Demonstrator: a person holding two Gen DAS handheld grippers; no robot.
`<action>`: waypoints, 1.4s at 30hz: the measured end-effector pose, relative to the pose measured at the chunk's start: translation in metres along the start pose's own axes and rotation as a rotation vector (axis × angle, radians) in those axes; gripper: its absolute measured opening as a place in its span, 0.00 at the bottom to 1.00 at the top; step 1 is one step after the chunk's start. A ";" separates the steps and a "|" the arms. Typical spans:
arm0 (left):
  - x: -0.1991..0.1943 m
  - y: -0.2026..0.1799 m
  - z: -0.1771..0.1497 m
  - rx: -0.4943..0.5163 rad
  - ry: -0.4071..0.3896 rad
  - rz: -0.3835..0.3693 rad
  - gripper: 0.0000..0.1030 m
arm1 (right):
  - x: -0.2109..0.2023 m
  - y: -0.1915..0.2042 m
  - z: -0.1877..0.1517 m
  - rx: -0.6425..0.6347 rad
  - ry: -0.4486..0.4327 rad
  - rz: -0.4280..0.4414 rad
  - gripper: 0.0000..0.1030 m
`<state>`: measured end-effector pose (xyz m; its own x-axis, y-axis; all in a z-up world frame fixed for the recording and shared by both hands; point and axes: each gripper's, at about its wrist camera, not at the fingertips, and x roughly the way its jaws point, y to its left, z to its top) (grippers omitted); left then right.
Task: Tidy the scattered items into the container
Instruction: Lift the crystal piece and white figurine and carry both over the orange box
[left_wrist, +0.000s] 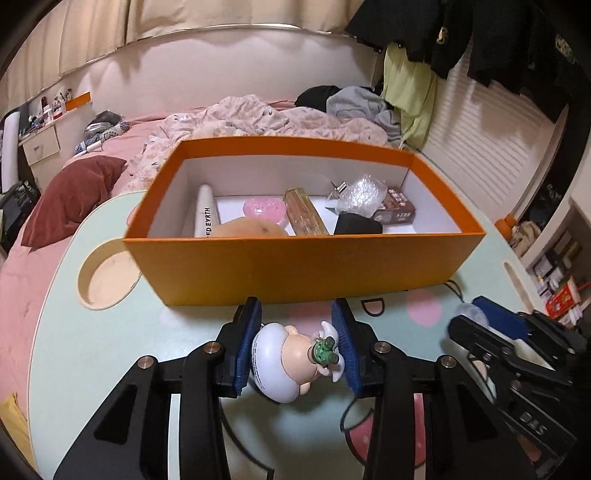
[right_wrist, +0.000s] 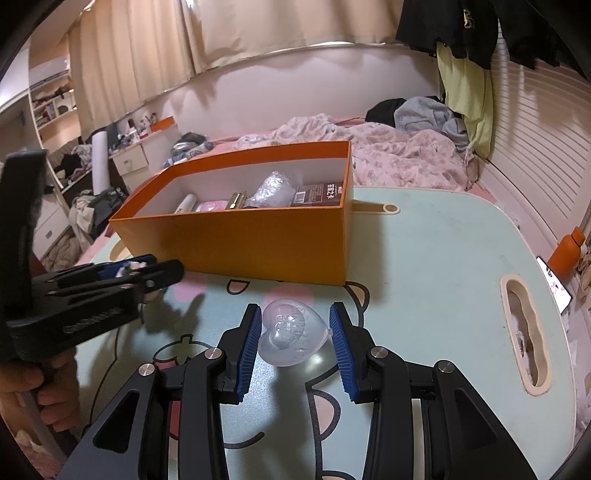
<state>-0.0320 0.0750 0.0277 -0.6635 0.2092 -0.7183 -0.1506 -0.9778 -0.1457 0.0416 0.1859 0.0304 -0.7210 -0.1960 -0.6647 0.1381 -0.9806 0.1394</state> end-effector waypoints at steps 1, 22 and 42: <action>-0.004 0.002 0.000 -0.006 -0.008 -0.006 0.40 | 0.001 0.000 0.000 0.000 0.000 0.001 0.36; -0.066 0.015 0.002 -0.047 -0.157 -0.056 0.40 | -0.002 0.013 0.007 -0.022 0.003 0.040 0.36; -0.088 0.007 0.035 0.001 -0.235 -0.068 0.40 | -0.015 0.040 0.055 -0.095 -0.080 0.030 0.36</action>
<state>0.0001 0.0499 0.1136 -0.8044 0.2714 -0.5285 -0.2011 -0.9614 -0.1876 0.0209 0.1497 0.0867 -0.7669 -0.2281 -0.5999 0.2216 -0.9713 0.0861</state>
